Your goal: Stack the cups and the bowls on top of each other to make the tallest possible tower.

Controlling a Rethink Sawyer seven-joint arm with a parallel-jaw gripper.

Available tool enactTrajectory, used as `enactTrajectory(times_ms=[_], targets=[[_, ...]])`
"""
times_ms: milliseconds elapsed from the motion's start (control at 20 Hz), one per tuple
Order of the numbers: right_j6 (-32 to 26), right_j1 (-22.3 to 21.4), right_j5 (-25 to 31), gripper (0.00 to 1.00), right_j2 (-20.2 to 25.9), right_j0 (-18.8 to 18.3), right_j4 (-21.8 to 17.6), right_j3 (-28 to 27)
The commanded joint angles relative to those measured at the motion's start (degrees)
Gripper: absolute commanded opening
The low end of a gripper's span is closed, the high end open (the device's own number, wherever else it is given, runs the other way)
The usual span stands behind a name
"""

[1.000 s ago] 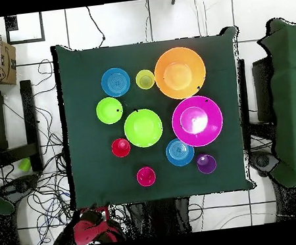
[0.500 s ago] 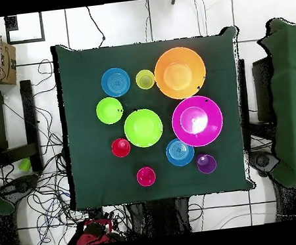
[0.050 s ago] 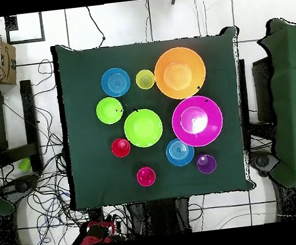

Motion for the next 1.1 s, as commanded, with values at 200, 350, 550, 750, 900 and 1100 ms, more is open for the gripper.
enactTrajectory(times_ms=[200, 350, 550, 750, 900, 1100], targets=[[11.02, 3.44, -1.73, 1.00, 2.47, 1.19, 1.92, -1.35], [11.14, 3.73, -1.85, 1.00, 2.54, 1.07, 1.76, -1.55], [14.09, 10.00, -8.27, 1.00, 3.36, 1.27, 1.93, -3.74], [15.52, 11.69, -8.89, 1.00, 5.36, 0.07, 2.73, -4.69], [15.04, 10.15, -6.34, 1.00, 6.15, -0.95, 3.43, -4.63], [13.55, 7.77, -3.19, 1.00, 5.05, -1.50, 4.14, -4.81]])
